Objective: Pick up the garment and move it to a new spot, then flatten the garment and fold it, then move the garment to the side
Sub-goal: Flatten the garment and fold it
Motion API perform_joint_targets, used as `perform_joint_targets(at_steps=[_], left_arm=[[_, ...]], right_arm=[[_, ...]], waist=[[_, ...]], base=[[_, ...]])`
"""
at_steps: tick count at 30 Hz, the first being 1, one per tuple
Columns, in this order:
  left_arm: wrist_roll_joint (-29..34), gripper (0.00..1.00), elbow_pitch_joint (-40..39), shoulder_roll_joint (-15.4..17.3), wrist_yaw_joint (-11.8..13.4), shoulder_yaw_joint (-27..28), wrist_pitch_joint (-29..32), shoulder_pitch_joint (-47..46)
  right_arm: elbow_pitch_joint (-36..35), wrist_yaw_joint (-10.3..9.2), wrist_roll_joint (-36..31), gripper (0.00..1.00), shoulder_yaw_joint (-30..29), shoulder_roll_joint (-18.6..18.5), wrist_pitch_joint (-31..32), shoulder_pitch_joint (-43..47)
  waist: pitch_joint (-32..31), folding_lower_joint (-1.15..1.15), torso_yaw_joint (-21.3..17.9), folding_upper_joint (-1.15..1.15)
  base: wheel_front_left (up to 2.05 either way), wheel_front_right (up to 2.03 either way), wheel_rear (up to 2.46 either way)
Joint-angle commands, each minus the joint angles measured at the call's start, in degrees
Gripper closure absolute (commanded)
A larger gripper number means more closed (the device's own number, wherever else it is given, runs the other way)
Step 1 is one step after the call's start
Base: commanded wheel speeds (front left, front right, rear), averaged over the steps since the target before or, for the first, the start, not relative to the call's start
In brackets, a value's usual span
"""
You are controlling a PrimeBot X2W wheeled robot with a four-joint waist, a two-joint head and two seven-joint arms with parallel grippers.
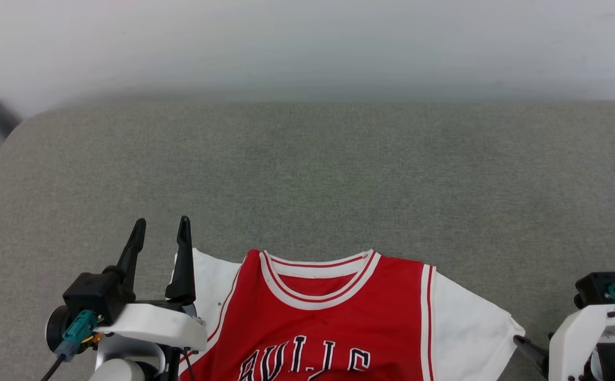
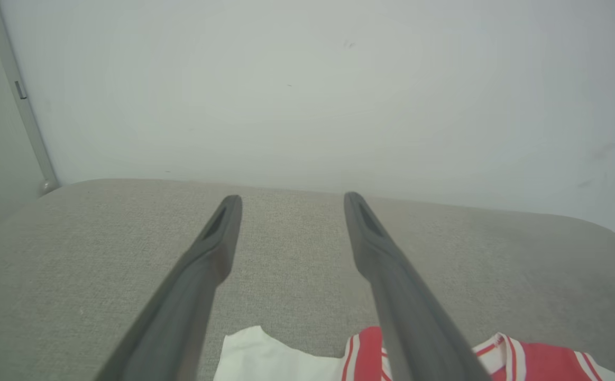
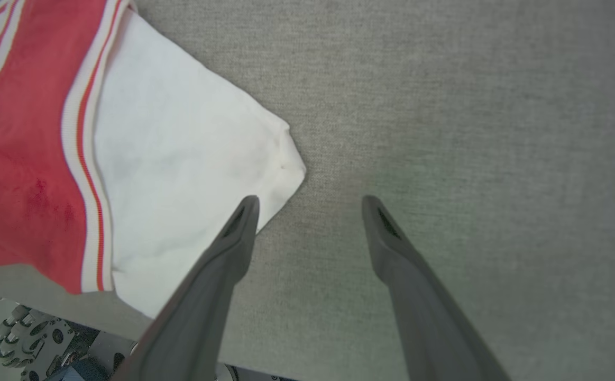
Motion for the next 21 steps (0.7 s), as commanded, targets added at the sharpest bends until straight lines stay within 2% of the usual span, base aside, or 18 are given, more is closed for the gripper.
perform_joint_targets(at_steps=[1, 10, 11, 12, 17, 21], left_arm=[[0.25, 0.00, 0.01, -0.27, 0.28, 0.01, -0.19, -0.66], [0.09, 0.00, 1.83, -1.25, -0.45, -0.59, -0.99, -2.48], [-0.03, 0.00, 2.07, -1.31, -0.53, -0.58, -1.01, -2.54], [-0.19, 0.00, 2.33, -1.34, -0.59, -0.54, -1.04, -2.58], [-1.20, 0.00, 2.08, -0.08, -0.19, 1.02, -0.42, -1.80], [-3.61, 0.00, 1.67, 2.80, -1.92, 1.92, 4.45, -2.50]], right_arm=[[0.67, -0.02, 0.69, 0.00, 0.51, -0.49, -0.19, -1.29], [10.09, -0.01, 3.87, 0.00, 6.59, -1.18, -1.23, -6.24], [10.96, -0.02, 4.37, 0.79, 7.07, -0.92, -1.18, -6.18], [11.61, -0.01, 4.56, 1.00, 7.53, -0.84, -1.39, -6.24], [12.51, -0.01, 5.29, 1.00, 8.86, -1.51, -3.27, -6.81], [11.17, -0.01, 4.74, 1.00, 9.00, -2.61, -5.89, -8.02]], waist=[[1.66, 0.00, 1.24, 0.00], [4.95, 0.00, 2.73, 0.00], [4.95, 0.00, 2.78, 0.00], [4.83, 0.00, 2.77, 0.00], [3.25, 0.00, 1.89, 0.00], [2.20, 0.00, 1.11, 0.00]], base=[[0.00, 0.00, 0.00], [0.00, 0.00, 0.00], [0.00, 0.00, 0.00], [0.00, 0.00, 0.00], [0.00, 0.00, 0.00], [0.00, 0.00, 0.00]])
